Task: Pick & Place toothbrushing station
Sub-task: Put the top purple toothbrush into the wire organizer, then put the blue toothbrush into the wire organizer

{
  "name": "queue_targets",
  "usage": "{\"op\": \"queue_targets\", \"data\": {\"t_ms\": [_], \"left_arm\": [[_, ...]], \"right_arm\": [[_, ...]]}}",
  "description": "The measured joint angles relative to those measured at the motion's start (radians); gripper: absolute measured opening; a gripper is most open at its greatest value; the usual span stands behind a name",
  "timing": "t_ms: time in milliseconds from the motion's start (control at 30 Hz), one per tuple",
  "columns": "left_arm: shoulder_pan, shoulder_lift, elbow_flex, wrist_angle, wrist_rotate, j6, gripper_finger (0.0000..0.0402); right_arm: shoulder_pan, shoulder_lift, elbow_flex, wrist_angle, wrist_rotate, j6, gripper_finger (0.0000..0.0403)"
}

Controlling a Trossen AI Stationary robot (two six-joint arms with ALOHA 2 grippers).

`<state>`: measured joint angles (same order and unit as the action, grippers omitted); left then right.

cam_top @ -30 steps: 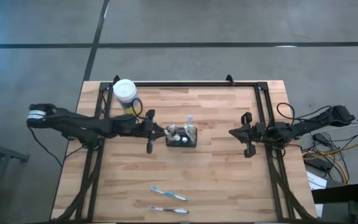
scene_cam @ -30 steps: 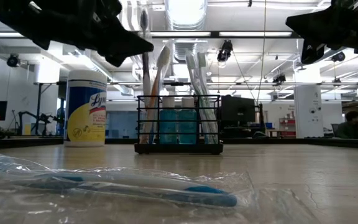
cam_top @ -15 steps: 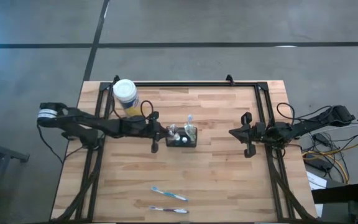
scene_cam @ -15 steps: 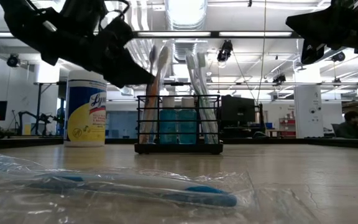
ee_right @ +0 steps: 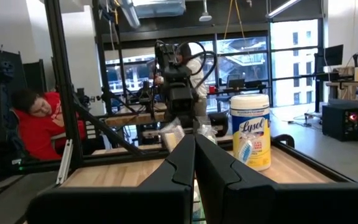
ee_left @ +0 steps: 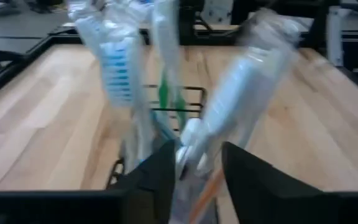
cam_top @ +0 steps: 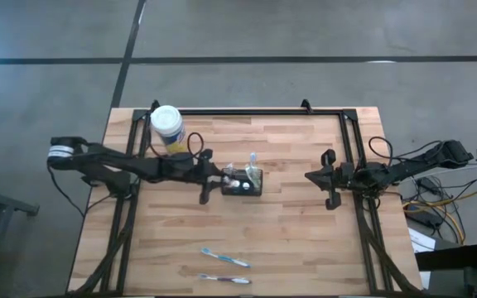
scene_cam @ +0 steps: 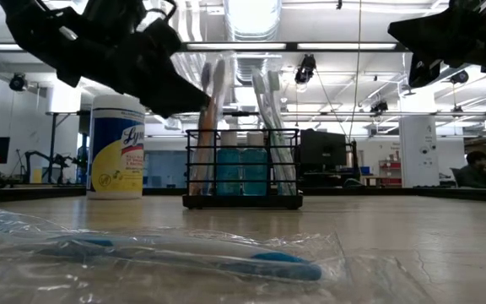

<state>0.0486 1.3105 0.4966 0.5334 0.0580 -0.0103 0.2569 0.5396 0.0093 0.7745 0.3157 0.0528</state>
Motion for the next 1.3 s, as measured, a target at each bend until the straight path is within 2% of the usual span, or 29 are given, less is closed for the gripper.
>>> {"op": "queue_targets", "data": {"t_ms": [200, 367, 500, 800, 967, 1100, 1200, 1300], "left_arm": [[0.0, -0.091, -0.003, -0.032, 0.04, 0.009, 0.0215], [0.003, -0.173, -0.004, -0.068, 0.002, -0.018, 0.0261], [0.004, -0.248, -0.001, -0.115, -0.007, 0.012, 0.0276], [-0.004, -0.412, -0.002, -0.187, 0.007, 0.001, 0.0275], [-0.023, -0.413, -0.003, -0.211, 0.017, -0.011, 0.0266], [-0.034, -0.449, 0.008, -0.254, 0.016, 0.026, 0.0243], [-0.074, -0.536, 0.024, -0.359, 0.006, 0.089, 0.0195], [-0.12, -0.649, 0.033, -0.523, -0.066, 0.118, 0.0113]], "right_arm": [[0.0, 0.0, 0.0, -0.002, 0.0, 0.0, 0.0008], [0.0, 0.0, 0.0, -0.007, 0.0, 0.0, 0.0008], [0.0, 0.0, 0.0, -0.007, 0.0, 0.0, 0.0008], [0.0, 0.0, 0.0, -0.009, 0.0, 0.0, 0.0008], [0.0, 0.0, 0.0, -0.009, 0.0, -0.003, 0.0008], [0.0, 0.0, 0.0, -0.009, 0.0, 0.005, 0.0008], [0.0, 0.0, 0.0, -0.016, 0.0, 0.024, 0.0008], [0.0, 0.001, 0.0, -0.021, -0.001, 0.026, 0.0008]]}}
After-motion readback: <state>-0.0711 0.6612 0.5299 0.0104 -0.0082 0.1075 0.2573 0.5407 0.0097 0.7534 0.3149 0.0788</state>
